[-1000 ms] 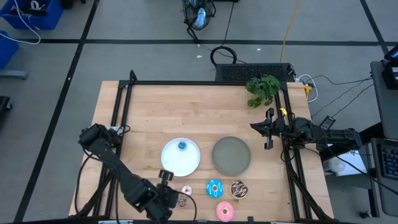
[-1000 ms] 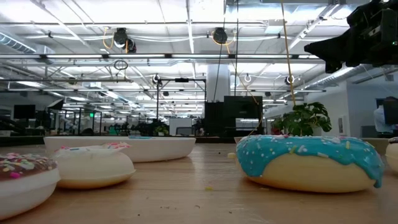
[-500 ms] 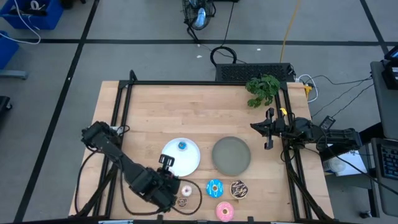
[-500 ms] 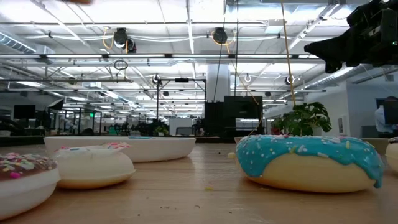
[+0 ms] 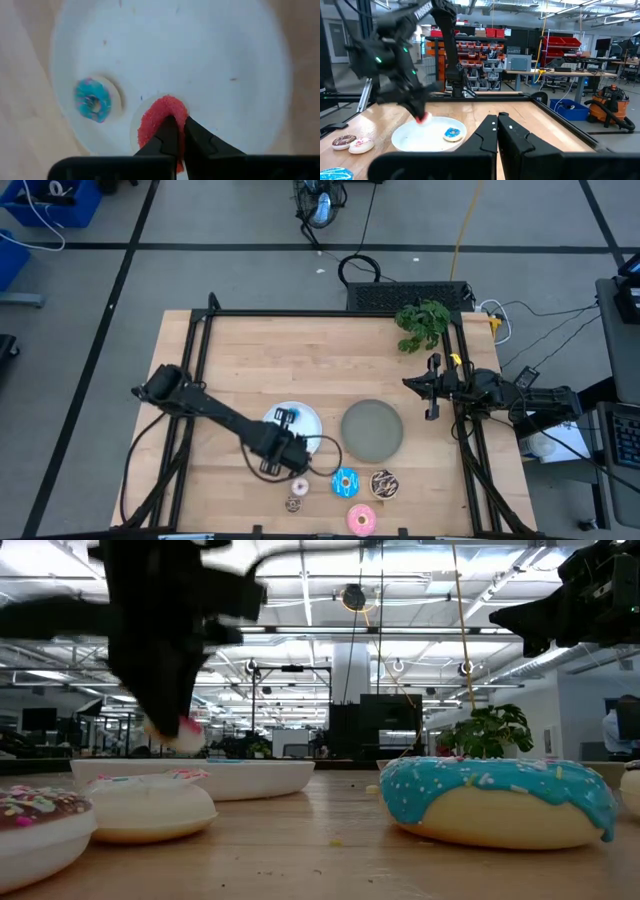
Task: Pick & Place donuts
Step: Put the small orange doughnut on the white plate, then put the small white doughnut on the white plate
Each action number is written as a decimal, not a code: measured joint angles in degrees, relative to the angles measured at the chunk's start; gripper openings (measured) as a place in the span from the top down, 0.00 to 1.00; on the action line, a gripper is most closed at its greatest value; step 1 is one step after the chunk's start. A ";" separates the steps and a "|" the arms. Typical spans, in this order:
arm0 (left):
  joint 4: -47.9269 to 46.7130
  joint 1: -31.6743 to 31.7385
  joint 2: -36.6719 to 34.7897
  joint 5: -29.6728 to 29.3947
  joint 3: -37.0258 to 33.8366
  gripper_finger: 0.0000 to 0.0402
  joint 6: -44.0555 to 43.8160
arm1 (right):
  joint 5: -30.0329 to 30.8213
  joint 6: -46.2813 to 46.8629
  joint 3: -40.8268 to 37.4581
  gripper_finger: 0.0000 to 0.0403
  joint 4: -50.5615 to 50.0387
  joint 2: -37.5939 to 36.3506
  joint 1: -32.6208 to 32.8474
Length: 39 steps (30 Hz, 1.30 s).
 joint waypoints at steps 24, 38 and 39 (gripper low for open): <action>4.97 3.95 0.01 6.55 -7.15 0.60 -8.92 | 0.00 0.08 0.00 1.00 0.00 0.01 -0.02; -4.46 2.70 0.02 4.96 4.50 0.44 -6.33 | 0.00 0.13 0.00 1.00 0.00 0.01 0.01; -5.79 2.38 0.02 4.06 5.63 0.44 -6.58 | -0.02 0.13 0.01 1.00 0.00 0.01 -0.02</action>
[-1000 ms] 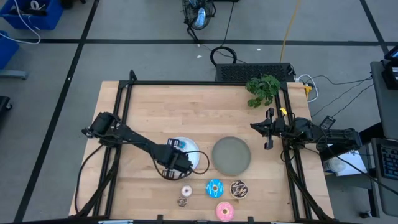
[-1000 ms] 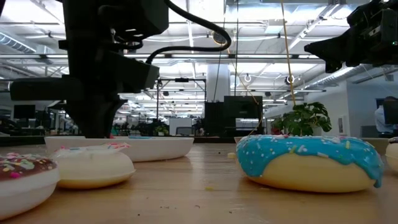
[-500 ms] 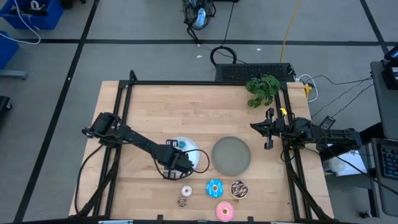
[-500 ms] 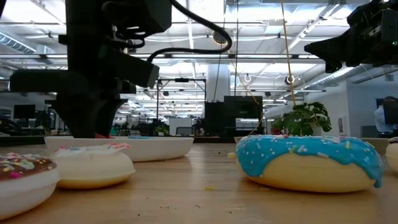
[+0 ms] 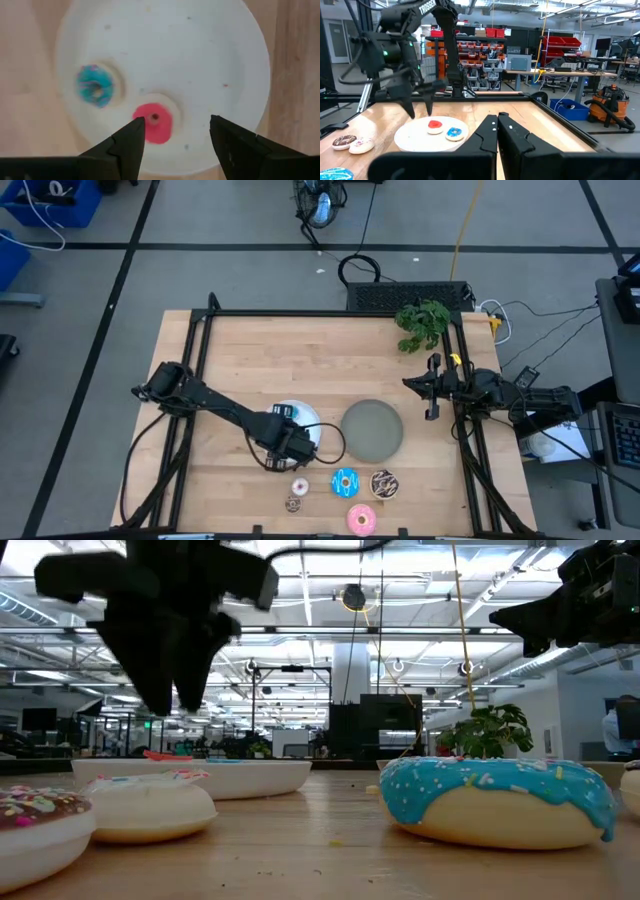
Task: Pick & Place donuts
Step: Put the small white doughnut on the white plate
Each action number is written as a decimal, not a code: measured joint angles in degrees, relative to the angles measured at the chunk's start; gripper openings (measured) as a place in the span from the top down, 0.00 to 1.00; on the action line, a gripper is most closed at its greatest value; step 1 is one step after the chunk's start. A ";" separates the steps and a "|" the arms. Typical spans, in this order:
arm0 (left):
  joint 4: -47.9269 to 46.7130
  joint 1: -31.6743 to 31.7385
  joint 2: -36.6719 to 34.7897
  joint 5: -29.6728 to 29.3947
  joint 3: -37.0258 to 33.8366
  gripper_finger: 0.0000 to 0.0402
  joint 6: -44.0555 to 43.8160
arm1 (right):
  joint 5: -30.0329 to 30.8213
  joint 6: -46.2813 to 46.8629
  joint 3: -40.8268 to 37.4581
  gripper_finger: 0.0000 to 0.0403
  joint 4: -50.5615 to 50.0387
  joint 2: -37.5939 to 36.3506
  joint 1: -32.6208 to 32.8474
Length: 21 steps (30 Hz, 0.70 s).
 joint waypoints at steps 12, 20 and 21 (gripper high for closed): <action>1.83 -6.72 -0.02 1.60 12.81 0.55 -3.00 | 0.02 0.00 0.00 1.00 0.00 -0.02 0.01; 4.99 -10.92 -0.02 4.17 14.00 0.97 -1.30 | 0.02 0.00 0.00 1.00 0.27 -0.01 0.02; 4.98 -11.15 -0.02 4.13 14.00 0.97 -1.27 | 0.02 0.00 -0.02 1.00 0.42 -0.02 0.02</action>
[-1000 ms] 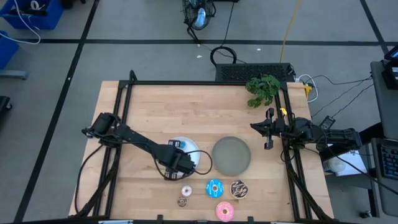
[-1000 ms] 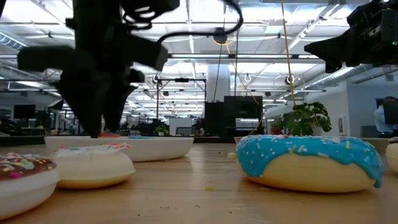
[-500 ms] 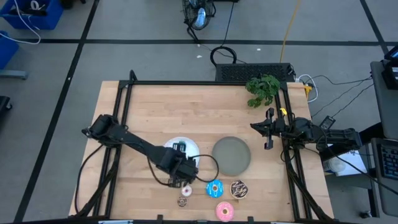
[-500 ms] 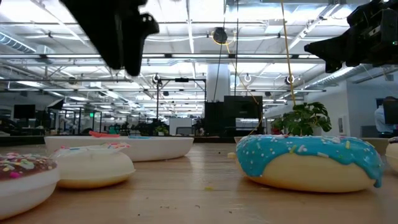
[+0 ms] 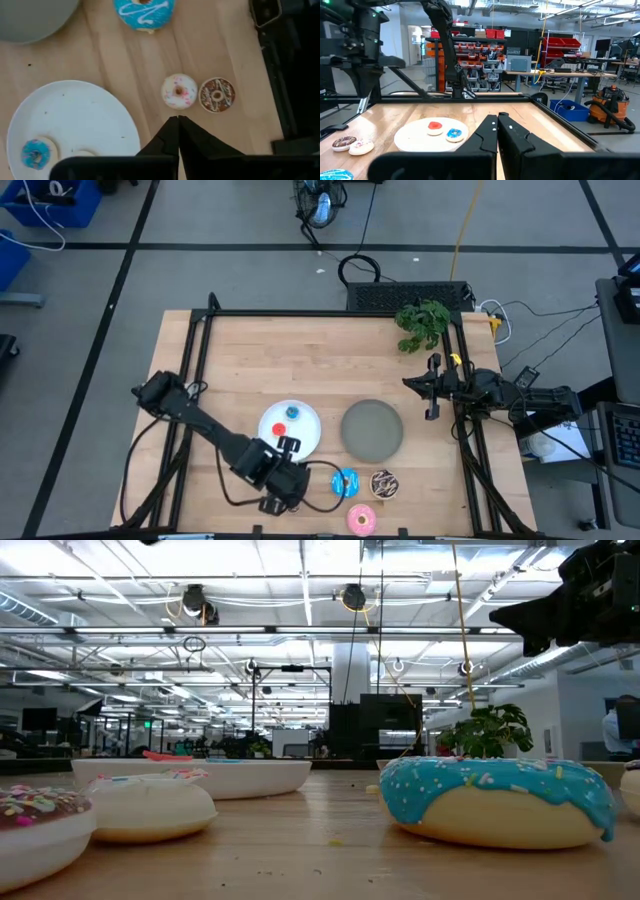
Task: Pick & Place donuts
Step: Put the small white doughnut on the white plate
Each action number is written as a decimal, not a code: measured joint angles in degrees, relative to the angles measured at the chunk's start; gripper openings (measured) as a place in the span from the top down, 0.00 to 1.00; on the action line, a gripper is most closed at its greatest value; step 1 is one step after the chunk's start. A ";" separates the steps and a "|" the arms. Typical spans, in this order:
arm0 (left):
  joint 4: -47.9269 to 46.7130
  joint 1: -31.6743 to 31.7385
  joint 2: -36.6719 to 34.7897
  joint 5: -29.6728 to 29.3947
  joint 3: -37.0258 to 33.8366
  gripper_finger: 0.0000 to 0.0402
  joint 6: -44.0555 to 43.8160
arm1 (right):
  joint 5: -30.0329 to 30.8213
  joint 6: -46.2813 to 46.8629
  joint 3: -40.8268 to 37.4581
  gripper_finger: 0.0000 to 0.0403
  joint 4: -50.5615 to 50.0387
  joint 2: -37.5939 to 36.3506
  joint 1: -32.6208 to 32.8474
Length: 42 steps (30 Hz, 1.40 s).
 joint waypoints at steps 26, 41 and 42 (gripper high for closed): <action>-10.73 2.26 19.50 3.51 19.13 0.97 -0.52 | 0.22 -0.02 0.00 1.00 0.37 0.02 -0.02; -11.49 2.08 21.44 3.63 22.93 0.94 4.58 | 0.04 -0.10 0.02 1.00 0.00 0.02 0.00; -11.50 2.10 21.44 2.90 22.93 0.93 5.72 | 0.04 -0.09 0.01 1.00 0.00 0.02 -0.01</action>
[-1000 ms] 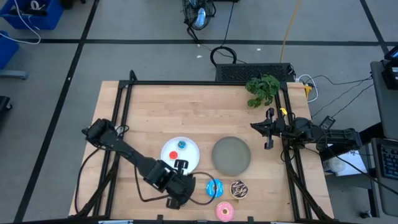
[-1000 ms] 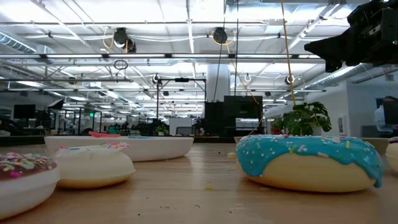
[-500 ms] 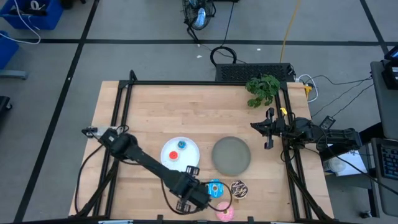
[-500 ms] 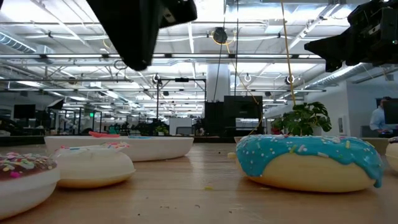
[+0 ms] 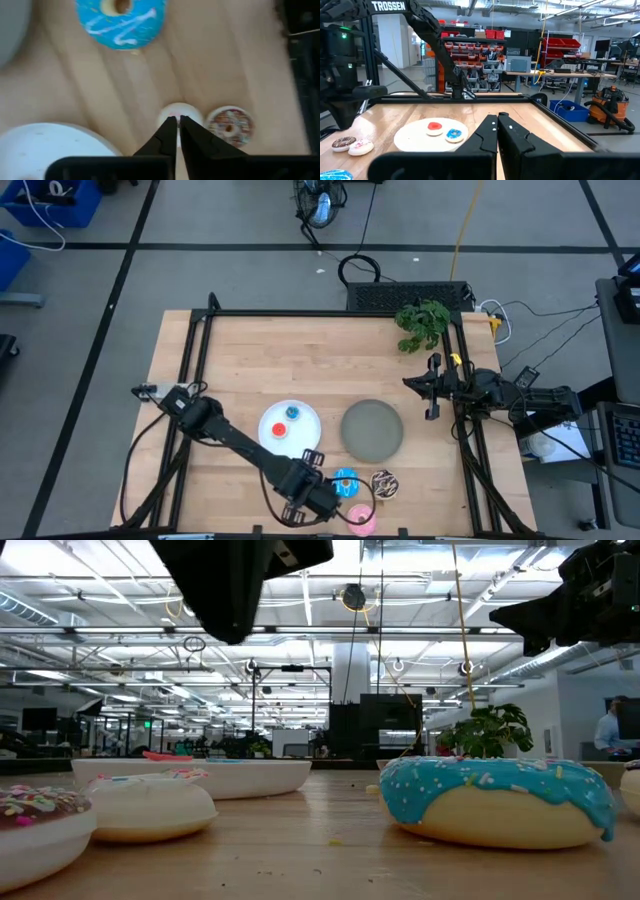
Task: Pick & Place donuts
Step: Put the small white doughnut on the white plate
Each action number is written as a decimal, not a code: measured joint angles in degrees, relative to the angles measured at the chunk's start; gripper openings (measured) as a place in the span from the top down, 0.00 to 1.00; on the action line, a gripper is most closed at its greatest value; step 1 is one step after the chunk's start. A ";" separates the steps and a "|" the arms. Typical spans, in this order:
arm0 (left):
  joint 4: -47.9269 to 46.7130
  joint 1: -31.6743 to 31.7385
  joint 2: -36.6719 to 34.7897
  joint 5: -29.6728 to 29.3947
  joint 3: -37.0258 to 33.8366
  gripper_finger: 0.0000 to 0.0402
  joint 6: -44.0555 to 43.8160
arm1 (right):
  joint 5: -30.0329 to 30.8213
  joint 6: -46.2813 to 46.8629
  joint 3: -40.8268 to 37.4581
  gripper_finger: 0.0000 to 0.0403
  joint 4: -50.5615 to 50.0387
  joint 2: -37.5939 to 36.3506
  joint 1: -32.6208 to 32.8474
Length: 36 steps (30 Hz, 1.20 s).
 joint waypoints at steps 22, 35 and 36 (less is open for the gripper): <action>2.20 -0.02 -0.04 -1.00 -8.93 0.64 1.74 | -0.02 -0.07 0.00 1.00 0.02 0.00 0.01; 5.18 0.47 -0.07 0.64 -10.97 0.64 1.96 | -0.02 0.04 -0.02 1.00 0.02 0.00 0.02; 5.25 0.47 -0.07 1.02 -10.97 0.64 1.93 | -0.02 0.07 -0.01 1.00 0.02 0.00 0.02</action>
